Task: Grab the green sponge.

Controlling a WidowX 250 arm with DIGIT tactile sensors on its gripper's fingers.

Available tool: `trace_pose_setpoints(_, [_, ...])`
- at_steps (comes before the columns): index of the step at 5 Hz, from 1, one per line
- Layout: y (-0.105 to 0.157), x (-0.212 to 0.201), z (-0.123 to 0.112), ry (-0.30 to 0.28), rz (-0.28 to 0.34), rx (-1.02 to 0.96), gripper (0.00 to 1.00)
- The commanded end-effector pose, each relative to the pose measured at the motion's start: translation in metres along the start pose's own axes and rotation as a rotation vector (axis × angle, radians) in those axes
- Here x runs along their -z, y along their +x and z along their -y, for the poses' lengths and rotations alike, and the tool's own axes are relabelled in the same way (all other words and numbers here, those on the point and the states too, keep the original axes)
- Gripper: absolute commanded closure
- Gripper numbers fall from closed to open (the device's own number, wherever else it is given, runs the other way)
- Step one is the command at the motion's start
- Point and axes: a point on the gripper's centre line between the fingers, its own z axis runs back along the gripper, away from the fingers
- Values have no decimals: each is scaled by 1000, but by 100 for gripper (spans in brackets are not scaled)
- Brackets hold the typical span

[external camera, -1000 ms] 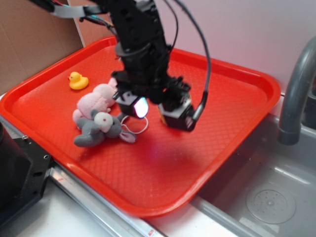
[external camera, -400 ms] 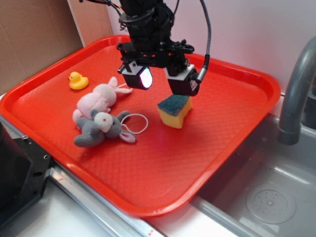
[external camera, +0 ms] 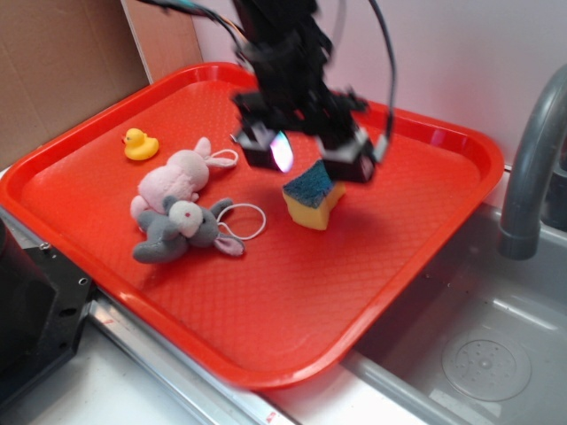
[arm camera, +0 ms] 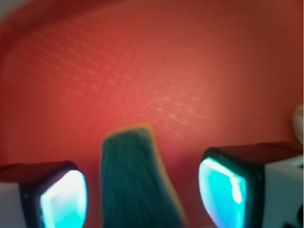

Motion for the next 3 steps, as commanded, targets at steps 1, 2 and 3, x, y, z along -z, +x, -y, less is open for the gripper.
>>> trace_pose_setpoints(1, [-13, 6, 12, -4, -5, -35, 100])
trace_pose_setpoints(2, [-24, -45, 3, -62, 20, 72, 100])
trace_pose_setpoints(3, [-21, -97, -33, -48, 144, 115, 100])
